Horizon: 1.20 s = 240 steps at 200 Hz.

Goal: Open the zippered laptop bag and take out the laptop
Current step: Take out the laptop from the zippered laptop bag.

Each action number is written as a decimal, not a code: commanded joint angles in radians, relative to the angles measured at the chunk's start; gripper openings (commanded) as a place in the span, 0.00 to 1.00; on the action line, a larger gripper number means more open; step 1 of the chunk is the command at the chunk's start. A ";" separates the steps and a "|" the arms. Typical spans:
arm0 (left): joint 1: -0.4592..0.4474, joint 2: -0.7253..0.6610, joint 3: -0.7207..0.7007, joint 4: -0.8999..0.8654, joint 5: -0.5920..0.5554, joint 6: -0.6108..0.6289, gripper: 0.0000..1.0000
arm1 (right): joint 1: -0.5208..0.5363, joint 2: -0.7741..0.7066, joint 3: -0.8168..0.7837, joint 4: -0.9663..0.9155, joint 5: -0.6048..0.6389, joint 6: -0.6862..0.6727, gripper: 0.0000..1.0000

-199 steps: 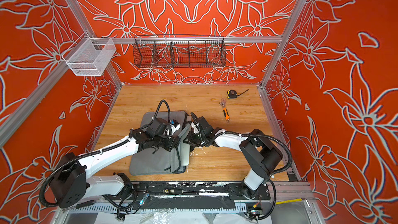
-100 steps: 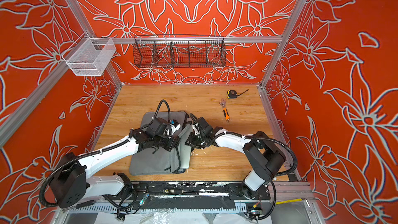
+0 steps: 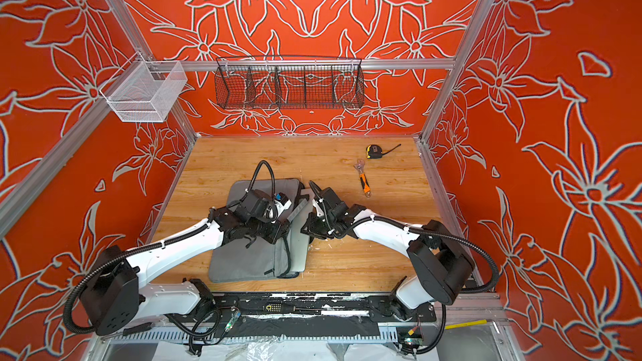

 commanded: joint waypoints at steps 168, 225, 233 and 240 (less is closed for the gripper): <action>0.142 0.111 0.275 -0.230 -0.148 0.268 0.00 | -0.349 -0.107 -0.005 0.037 -0.181 -0.205 0.00; 0.196 0.364 0.478 -0.404 -0.290 0.461 0.00 | -0.365 0.101 0.083 0.224 -0.274 -0.156 0.00; 0.204 0.388 0.486 -0.414 -0.307 0.476 0.00 | -0.360 0.124 0.091 0.255 -0.283 -0.142 0.00; 0.209 0.405 0.491 -0.424 -0.324 0.482 0.00 | -0.357 0.144 0.096 0.276 -0.288 -0.133 0.00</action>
